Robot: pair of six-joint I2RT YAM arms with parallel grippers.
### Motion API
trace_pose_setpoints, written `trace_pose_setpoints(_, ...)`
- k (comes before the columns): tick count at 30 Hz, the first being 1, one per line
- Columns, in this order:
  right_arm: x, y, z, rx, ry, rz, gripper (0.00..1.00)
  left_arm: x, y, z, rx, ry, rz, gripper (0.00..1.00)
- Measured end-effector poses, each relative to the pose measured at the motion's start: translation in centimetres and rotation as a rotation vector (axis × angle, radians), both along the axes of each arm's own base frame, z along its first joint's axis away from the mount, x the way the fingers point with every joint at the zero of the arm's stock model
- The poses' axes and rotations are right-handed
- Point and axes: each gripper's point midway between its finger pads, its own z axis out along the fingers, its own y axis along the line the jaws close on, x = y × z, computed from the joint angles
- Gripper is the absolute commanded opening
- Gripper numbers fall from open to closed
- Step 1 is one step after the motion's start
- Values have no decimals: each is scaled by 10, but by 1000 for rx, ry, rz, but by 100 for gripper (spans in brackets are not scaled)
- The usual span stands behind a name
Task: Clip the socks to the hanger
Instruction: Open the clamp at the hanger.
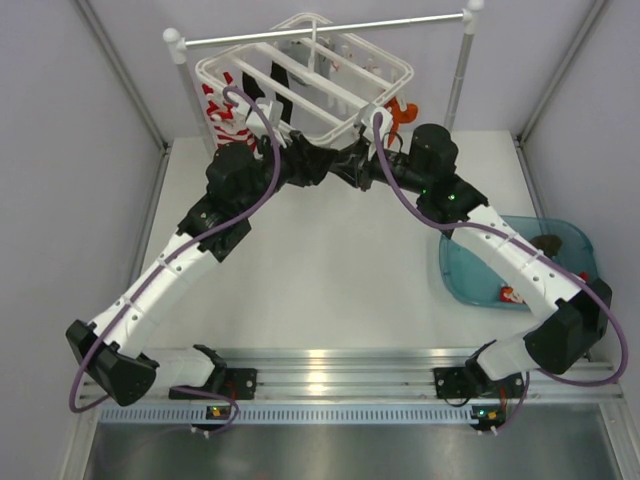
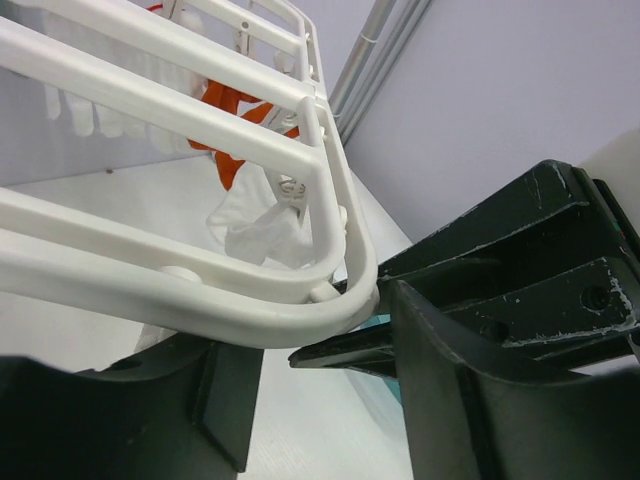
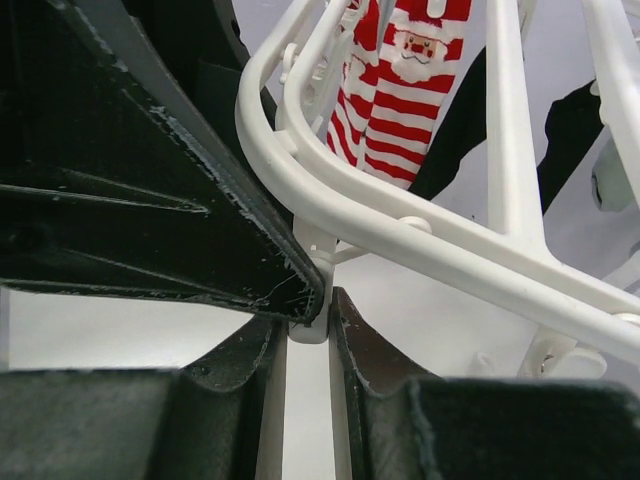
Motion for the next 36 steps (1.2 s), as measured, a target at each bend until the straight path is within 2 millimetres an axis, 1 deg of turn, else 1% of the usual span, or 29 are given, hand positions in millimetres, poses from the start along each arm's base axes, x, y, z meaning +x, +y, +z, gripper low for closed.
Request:
trace_pose_setpoints(6, 0, 0, 0, -1, -2, 0, 0, 1, -1, 1, -3, -3, 4, 41)
trace_pose_setpoints(7, 0, 0, 0, -1, -2, 0, 0, 1, -2, 1, -3, -4, 3, 36)
trace_pose_setpoints(9, 0, 0, 0, -1, -2, -2, 0, 1, -2, 2, -2, -7, 5, 30)
trace_pose_setpoints(10, 0, 0, 0, -2, -2, -3, 5, 1, -2, 2, -1, -10, 6, 22)
trace_pose_setpoints(12, 1, 0, -1, -4, 0, -7, 16, 2, -1, 2, 2, -13, 9, 14)
trace_pose_setpoints(13, 1, -1, -1, -4, -2, -10, 25, 2, -1, 2, 5, -15, 9, 8)
trace_pose_setpoints(15, 1, -1, -1, -7, -3, -9, 35, 3, -1, 2, 5, -15, 12, 1)
trace_pose_setpoints(16, 0, 0, -2, -9, -1, -5, 43, 4, -2, 2, 4, -15, 14, 0)
trace_pose_setpoints(19, -3, 2, -5, -16, 9, 8, 56, 5, -1, 4, -1, -21, 20, 0)
trace_pose_setpoints(22, -5, 2, -10, -29, 26, 13, 60, 5, -1, 7, -6, -27, 20, 0)
trace_pose_setpoints(25, -3, -2, -14, -40, 41, 3, 59, 5, -2, 8, -11, -28, 18, 0)
trace_pose_setpoints(30, 1, -8, -14, -40, 44, -11, 59, 3, -4, 9, -20, -25, 3, 0)
trace_pose_setpoints(36, 1, -9, -13, -38, 38, -10, 53, 1, -6, 9, -23, -23, -12, 0)
